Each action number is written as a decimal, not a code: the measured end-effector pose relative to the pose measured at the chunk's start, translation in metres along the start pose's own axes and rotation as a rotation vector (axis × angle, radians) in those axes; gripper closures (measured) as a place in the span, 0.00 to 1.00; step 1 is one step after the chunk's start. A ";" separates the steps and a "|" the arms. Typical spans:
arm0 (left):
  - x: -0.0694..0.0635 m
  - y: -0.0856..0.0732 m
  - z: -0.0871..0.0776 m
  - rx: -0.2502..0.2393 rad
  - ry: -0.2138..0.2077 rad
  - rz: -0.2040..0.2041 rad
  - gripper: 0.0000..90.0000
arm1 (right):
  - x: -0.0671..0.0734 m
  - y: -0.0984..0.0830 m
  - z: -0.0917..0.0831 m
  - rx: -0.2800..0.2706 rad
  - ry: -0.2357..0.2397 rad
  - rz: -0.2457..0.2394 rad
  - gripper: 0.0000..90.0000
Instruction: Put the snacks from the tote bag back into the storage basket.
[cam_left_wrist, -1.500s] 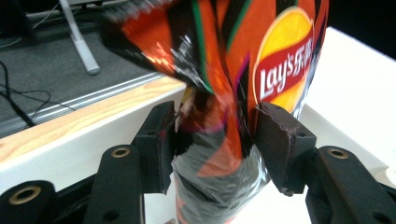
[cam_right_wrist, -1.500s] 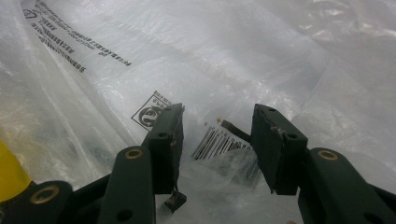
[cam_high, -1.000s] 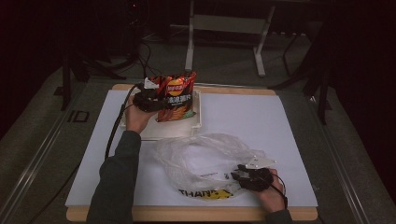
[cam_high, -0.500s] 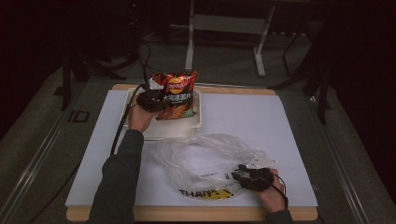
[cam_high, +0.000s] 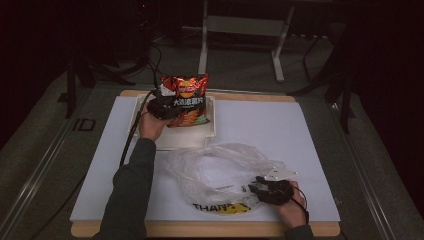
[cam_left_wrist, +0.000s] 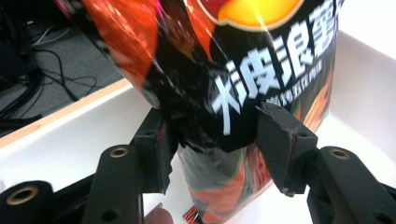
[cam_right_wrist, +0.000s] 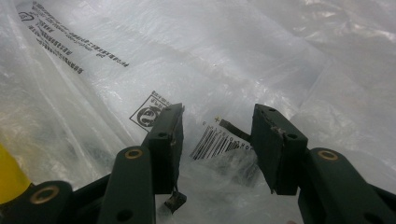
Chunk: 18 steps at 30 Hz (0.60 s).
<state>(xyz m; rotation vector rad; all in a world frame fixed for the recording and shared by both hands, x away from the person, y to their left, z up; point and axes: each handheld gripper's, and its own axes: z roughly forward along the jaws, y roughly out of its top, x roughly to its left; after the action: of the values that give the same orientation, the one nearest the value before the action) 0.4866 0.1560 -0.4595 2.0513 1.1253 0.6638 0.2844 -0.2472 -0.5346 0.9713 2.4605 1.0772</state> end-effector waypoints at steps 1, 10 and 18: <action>-0.001 -0.001 0.000 0.008 0.004 0.007 0.52 | 0.000 0.000 0.000 0.000 0.000 -0.002 0.59; 0.000 -0.019 0.004 0.064 0.008 0.005 0.56 | 0.000 0.000 0.000 -0.001 -0.001 -0.001 0.59; 0.000 -0.015 0.007 0.086 0.048 -0.015 0.61 | 0.001 0.000 0.000 -0.001 0.000 -0.001 0.59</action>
<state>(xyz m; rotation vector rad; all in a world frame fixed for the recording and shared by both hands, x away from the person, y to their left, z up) 0.4839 0.1590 -0.4760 2.1062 1.2149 0.6713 0.2837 -0.2467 -0.5349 0.9697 2.4600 1.0790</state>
